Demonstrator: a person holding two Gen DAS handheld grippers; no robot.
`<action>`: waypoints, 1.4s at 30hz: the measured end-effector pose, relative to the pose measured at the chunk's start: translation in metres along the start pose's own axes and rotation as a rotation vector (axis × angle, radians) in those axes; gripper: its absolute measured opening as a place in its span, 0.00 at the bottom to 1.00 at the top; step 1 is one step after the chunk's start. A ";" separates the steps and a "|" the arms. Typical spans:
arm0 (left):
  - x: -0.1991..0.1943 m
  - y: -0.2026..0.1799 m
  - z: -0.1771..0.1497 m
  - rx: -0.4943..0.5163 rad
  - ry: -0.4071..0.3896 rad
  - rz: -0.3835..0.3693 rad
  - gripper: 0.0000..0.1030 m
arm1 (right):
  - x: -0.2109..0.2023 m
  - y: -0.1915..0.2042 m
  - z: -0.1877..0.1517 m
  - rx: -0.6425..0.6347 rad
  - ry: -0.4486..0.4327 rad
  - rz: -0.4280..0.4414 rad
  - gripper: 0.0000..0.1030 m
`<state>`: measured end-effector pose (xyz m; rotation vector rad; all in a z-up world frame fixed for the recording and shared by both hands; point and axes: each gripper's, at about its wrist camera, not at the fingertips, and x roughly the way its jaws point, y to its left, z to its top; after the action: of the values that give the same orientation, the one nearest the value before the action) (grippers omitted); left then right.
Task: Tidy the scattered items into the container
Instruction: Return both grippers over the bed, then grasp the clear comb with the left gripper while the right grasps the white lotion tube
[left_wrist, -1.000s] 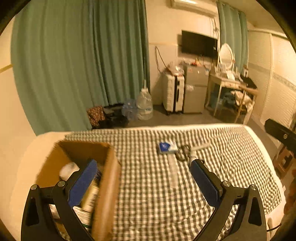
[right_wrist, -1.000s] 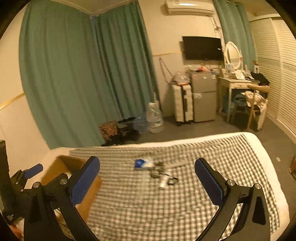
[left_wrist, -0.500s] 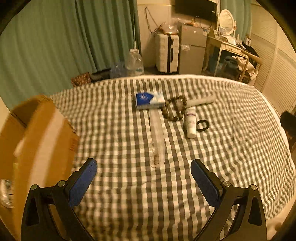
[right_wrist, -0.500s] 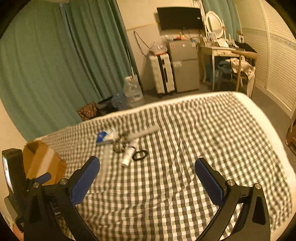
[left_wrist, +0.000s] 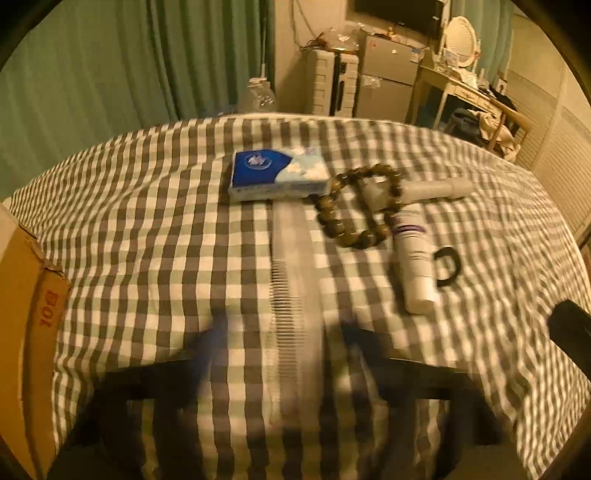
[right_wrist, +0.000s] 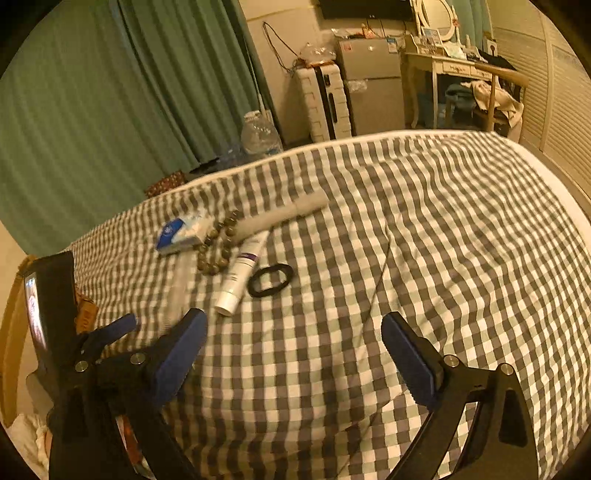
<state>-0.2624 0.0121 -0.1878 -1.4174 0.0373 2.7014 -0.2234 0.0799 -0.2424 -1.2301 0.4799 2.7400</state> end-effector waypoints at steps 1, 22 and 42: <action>-0.001 0.002 -0.001 -0.010 -0.007 -0.009 0.26 | 0.002 -0.001 0.000 0.004 0.006 0.001 0.93; -0.023 0.060 -0.036 -0.091 -0.015 -0.060 0.26 | 0.092 0.060 0.011 -0.083 0.140 -0.074 0.41; -0.049 0.058 -0.067 -0.083 0.051 -0.045 0.26 | 0.035 0.038 -0.046 -0.046 0.319 0.066 0.34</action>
<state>-0.1852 -0.0536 -0.1874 -1.4913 -0.1028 2.6593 -0.2229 0.0280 -0.2879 -1.7041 0.4945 2.6277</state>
